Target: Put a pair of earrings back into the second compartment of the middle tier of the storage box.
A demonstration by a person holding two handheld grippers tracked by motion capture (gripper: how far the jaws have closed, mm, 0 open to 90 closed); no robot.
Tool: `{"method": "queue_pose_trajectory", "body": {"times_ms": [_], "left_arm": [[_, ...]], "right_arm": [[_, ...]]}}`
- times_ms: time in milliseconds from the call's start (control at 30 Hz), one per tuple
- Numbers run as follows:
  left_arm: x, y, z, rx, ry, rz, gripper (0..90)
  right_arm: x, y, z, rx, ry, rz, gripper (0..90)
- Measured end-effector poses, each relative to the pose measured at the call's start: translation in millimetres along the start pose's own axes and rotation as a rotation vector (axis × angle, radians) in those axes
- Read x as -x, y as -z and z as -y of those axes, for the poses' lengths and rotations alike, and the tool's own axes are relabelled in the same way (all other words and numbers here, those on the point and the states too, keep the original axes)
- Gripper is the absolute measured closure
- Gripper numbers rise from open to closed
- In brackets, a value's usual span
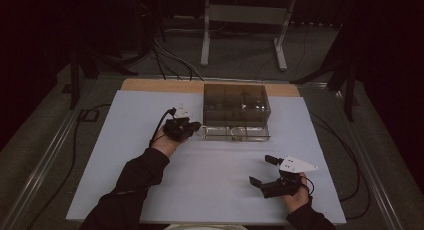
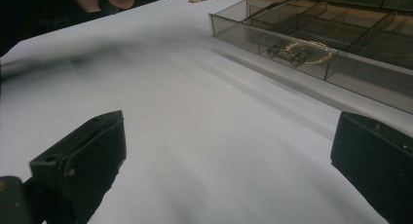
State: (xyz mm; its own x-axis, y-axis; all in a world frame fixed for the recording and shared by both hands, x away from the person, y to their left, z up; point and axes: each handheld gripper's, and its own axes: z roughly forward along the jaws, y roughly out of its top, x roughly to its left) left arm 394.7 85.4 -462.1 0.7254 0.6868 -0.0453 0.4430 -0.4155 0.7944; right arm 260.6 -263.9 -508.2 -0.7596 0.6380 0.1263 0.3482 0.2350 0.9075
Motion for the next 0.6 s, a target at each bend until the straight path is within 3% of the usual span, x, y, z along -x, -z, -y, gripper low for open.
{"method": "queue_pose_trajectory", "body": {"times_ms": [267,367,600], "left_arm": [[10.2,-16.2,-12.6,-0.006,0.003,0.024,88.0],[11.4,-21.9,-16.7,-0.010,0.036,0.038,88.0],[24.9,-38.6,-30.5,-0.006,0.026,0.047,87.9]], "right_arm": [[0.2,0.5,0.2,0.000,0.000,-0.002,0.0],[0.0,1.0,-0.1,-0.001,0.000,-0.003,0.0],[-0.6,0.6,-0.2,-0.005,0.004,-0.005,0.0]]}}
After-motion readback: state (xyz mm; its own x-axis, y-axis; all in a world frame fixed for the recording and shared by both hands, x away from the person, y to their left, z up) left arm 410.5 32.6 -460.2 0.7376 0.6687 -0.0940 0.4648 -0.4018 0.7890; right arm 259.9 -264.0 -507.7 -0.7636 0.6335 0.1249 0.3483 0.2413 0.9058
